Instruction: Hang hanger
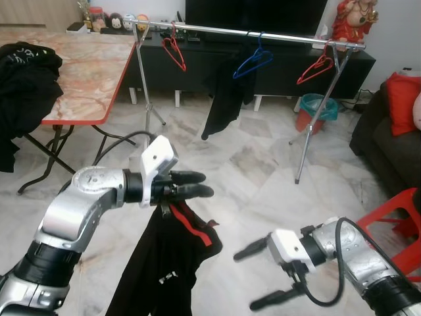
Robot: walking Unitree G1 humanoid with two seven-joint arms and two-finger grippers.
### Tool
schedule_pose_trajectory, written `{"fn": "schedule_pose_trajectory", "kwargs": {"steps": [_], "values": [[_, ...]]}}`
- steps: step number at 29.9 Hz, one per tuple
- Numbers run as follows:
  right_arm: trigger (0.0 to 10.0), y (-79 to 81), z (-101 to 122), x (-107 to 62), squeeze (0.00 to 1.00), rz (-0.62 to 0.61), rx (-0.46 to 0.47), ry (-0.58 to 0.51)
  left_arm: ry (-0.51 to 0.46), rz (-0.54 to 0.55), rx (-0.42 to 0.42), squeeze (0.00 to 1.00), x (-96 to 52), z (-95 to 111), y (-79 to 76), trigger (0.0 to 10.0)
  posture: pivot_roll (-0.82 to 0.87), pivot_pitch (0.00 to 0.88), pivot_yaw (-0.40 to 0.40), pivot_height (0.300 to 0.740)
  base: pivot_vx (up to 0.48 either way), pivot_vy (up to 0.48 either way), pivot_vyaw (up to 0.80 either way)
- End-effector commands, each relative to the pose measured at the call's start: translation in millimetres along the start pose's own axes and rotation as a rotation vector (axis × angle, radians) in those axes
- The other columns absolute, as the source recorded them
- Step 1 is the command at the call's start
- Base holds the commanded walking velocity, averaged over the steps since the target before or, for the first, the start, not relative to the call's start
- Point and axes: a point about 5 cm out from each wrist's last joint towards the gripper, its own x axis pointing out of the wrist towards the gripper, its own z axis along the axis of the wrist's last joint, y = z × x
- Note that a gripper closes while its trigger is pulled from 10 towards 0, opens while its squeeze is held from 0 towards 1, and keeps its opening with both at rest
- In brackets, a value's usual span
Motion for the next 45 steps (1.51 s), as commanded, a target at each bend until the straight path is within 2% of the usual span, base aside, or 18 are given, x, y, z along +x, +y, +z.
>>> {"fn": "schedule_pose_trajectory", "kwargs": {"steps": [1,6,8,15,19,20,21,23,26,31,32,34,35,41,45], "values": [[10.0,-3.3,-1.4,-2.5,0.0,-0.014,-0.029,0.05,-0.039,0.003,0.02,0.0,0.4,14.1,4.0,10.0,0.07,0.0,-0.073,0.74,0.0,0.0,0.0],[10.0,-14.7,-4.1,5.6,0.0,-0.119,-0.079,0.091,-0.093,0.02,-0.014,0.0,6.1,23.7,6.9,10.0,0.06,0.0,-0.074,0.74,0.0,0.0,0.0],[10.0,-25.0,-3.9,9.7,0.0,-0.214,-0.112,0.112,-0.122,-0.013,-0.022,0.0,8.8,33.6,3.0,10.0,0.07,0.0,-0.073,0.74,0.0,0.0,0.0],[10.0,-31.7,-3.5,11.4,0.0,-0.256,-0.149,0.125,-0.137,-0.051,-0.036,0.0,11.5,41.8,-1.8,10.0,0.07,0.0,-0.073,0.74,0.0,0.0,0.0],[10.0,-40.2,-4.9,13.2,0.0,-0.348,-0.26,0.216,-0.154,-0.061,-0.04,0.0,13.9,45.6,-3.4,10.0,0.08,0.0,-0.074,0.74,0.0,0.0,0.0],[10.0,-40.2,-4.9,13.2,0.0,-0.348,-0.26,0.216,-0.154,-0.061,-0.04,0.0,13.9,45.6,-3.4,10.0,0.08,0.0,-0.074,0.74,0.0,0.0,0.0],[10.0,-46.5,-3.1,13.0,0.0,-0.42,-0.273,0.211,-0.155,-0.061,-0.04,0.0,14.2,46.0,-3.5,10.0,0.08,0.0,-0.074,0.74,0.0,0.0,0.0],[10.0,-48.6,-2.5,12.8,0.0,-0.448,-0.292,0.212,-0.153,-0.06,-0.042,0.0,14.4,46.6,-3.5,10.0,0.08,0.0,-0.073,0.74,0.0,0.0,0.0],[10.0,-45.9,-5.7,15.1,0.0,-0.451,-0.344,0.231,-0.154,-0.067,-0.051,0.0,14.4,47.7,-4.1,10.0,0.07,0.0,-0.072,0.74,0.0,0.0,0.0],[10.0,-40.2,-7.2,24.4,0.0,-0.467,-0.374,0.163,-0.165,-0.064,-0.064,0.0,15.1,51.3,-2.9,10.0,0.07,0.0,-0.069,0.74,0.0,0.0,0.0],[10.0,-34.9,-10.5,27.5,0.0,-0.412,-0.336,0.152,-0.165,-0.064,-0.063,0.0,15.4,51.4,-2.5,10.0,0.07,0.0,-0.069,0.74,0.0,0.0,0.0],[10.0,-10.1,-19.7,34.7,0.0,-0.167,-0.19,0.093,-0.168,-0.061,-0.062,0.0,16.6,51.6,-1.3,10.0,0.07,0.0,-0.069,0.74,0.0,0.0,0.0],[10.0,-8.2,-19.0,35.8,0.0,-0.156,-0.194,0.082,-0.169,-0.061,-0.062,0.0,16.9,51.7,-1.1,10.0,0.07,0.0,-0.069,0.74,0.0,0.0,0.0],[10.0,-8.9,-15.8,38.8,0.0,-0.167,-0.235,0.066,-0.175,-0.059,-0.07,0.0,19.1,51.6,-0.6,10.0,0.06,0.0,-0.068,0.74,0.0,0.0,0.0],[10.0,-21.3,-17.2,37.7,0.0,-0.251,-0.325,0.149,-0.178,-0.071,-0.079,0.0,21.3,52.4,-3.0,10.0,0.06,0.0,-0.068,0.74,0.0,0.0,0.0]]}}
